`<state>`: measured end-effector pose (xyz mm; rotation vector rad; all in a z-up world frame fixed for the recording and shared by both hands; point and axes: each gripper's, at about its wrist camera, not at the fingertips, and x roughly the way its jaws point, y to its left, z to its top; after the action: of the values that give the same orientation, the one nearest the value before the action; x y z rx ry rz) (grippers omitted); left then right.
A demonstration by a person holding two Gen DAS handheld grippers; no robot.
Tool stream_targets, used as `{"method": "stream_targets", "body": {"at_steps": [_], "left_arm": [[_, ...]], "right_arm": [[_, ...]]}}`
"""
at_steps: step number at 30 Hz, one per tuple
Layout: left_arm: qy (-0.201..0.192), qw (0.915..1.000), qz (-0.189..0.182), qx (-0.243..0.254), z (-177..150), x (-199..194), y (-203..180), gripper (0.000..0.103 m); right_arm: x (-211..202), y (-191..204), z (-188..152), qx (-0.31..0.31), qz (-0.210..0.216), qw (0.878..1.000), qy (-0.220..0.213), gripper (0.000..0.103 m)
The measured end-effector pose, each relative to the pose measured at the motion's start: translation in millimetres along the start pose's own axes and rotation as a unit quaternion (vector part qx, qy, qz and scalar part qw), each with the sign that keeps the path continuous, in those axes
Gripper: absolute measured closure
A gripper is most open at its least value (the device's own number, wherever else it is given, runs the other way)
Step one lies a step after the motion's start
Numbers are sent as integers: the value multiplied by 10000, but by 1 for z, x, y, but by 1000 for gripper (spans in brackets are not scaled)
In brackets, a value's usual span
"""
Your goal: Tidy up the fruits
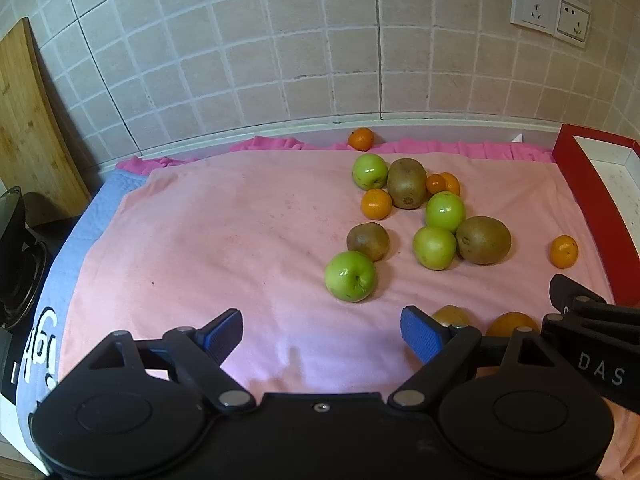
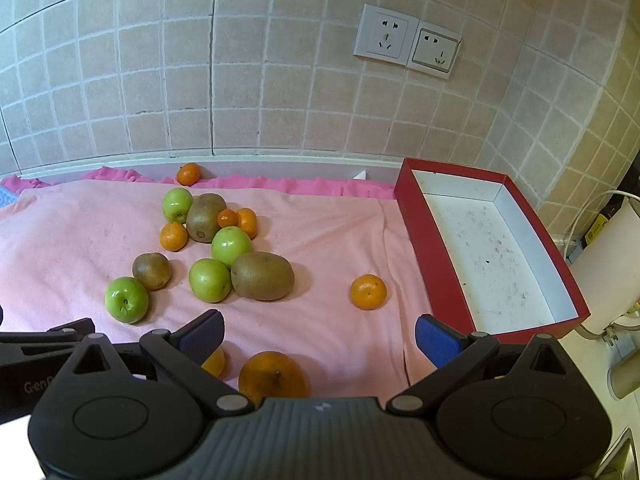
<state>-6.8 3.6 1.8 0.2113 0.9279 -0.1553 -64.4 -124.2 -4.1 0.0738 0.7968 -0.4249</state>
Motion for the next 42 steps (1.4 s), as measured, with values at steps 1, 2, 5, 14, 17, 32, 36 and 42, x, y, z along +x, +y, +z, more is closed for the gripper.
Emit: {"method": "stream_targets", "body": {"at_steps": [1, 2, 5, 14, 17, 32, 36, 42], "left_arm": [[0, 10000, -1, 2, 0, 0, 0, 1], [-3, 10000, -3, 2, 0, 0, 0, 1], [9, 10000, -3, -12, -2, 0, 0, 1], [16, 10000, 25, 2, -2, 1, 1, 1], [30, 10000, 14, -1, -1, 2, 1, 1], [45, 10000, 8, 19, -3, 6, 4, 1], [0, 10000, -27, 25, -4, 8, 8, 1], [-374, 9986, -362, -77, -12, 6, 36, 1]], "right_arm": [[0, 0, 0, -1, 3, 10000, -2, 0], [-1, 0, -1, 4, 12, 10000, -5, 0], [-1, 1, 0, 10, 24, 10000, -1, 0], [0, 4, 1, 55, 99, 9999, 11, 0], [0, 3, 0, 36, 89, 10000, 8, 0], [2, 2, -1, 47, 103, 9999, 53, 0], [5, 6, -2, 25, 162, 9998, 72, 0], [-3, -6, -10, -25, 317, 9990, -304, 0]]}}
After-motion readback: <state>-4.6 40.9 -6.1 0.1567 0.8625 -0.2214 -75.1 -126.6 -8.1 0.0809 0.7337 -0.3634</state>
